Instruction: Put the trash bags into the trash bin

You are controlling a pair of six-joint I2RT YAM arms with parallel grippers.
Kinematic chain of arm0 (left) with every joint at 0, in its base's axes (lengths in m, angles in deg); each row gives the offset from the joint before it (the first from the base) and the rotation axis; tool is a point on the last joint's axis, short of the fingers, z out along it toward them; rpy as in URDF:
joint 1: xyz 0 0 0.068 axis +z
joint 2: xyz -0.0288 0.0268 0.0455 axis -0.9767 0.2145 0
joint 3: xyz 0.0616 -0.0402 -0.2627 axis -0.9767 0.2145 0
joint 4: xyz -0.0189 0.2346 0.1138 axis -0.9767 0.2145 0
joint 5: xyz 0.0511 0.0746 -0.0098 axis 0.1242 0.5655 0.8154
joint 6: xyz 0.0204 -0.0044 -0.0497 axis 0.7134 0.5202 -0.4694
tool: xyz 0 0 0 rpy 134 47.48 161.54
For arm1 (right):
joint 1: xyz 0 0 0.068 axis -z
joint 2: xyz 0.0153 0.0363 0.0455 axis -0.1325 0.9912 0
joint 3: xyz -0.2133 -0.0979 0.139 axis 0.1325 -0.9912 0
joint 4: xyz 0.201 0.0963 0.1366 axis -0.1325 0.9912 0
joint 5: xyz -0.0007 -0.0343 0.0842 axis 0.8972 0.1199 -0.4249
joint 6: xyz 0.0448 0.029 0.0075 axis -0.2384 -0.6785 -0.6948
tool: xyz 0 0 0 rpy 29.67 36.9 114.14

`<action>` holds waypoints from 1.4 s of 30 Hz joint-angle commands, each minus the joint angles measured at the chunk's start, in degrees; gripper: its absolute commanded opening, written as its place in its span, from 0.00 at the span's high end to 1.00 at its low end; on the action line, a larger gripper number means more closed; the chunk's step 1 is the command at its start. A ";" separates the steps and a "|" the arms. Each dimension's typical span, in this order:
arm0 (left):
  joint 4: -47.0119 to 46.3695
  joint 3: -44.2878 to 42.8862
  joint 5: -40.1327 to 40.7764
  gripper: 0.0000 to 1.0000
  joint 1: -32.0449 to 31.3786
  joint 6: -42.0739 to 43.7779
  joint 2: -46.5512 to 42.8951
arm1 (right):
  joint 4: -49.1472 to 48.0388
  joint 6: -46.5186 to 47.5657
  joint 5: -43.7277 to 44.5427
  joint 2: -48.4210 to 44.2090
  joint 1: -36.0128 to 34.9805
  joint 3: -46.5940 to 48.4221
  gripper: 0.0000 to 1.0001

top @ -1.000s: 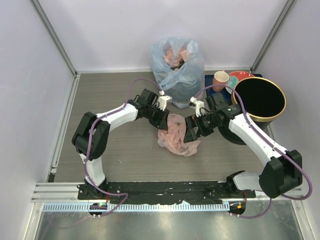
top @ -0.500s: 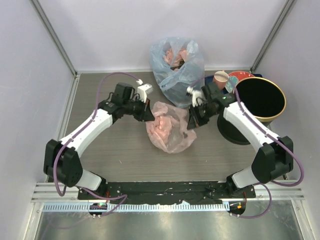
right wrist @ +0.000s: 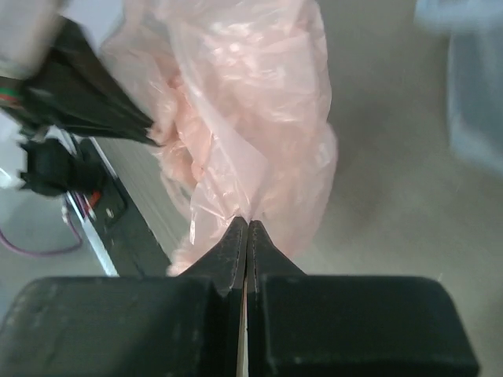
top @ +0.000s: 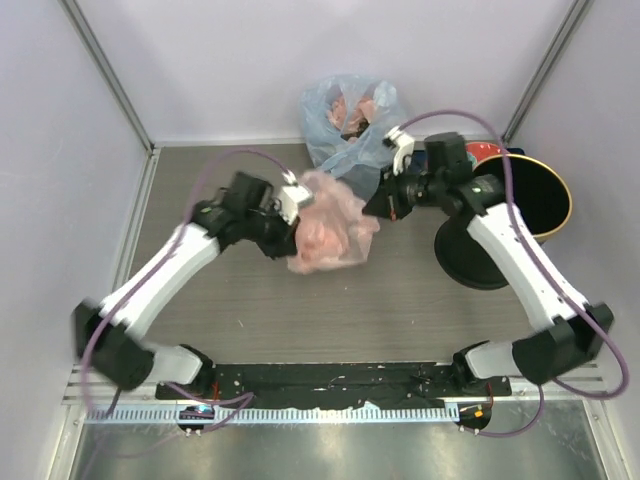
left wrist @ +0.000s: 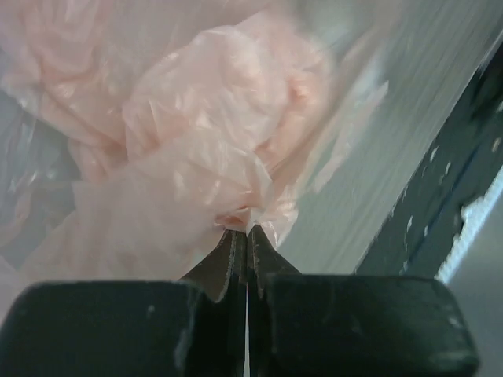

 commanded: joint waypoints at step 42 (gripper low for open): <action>-10.88 -5.78 -10.48 0.08 7.62 -0.09 28.86 | 2.50 4.39 -3.54 0.95 0.25 -16.32 0.99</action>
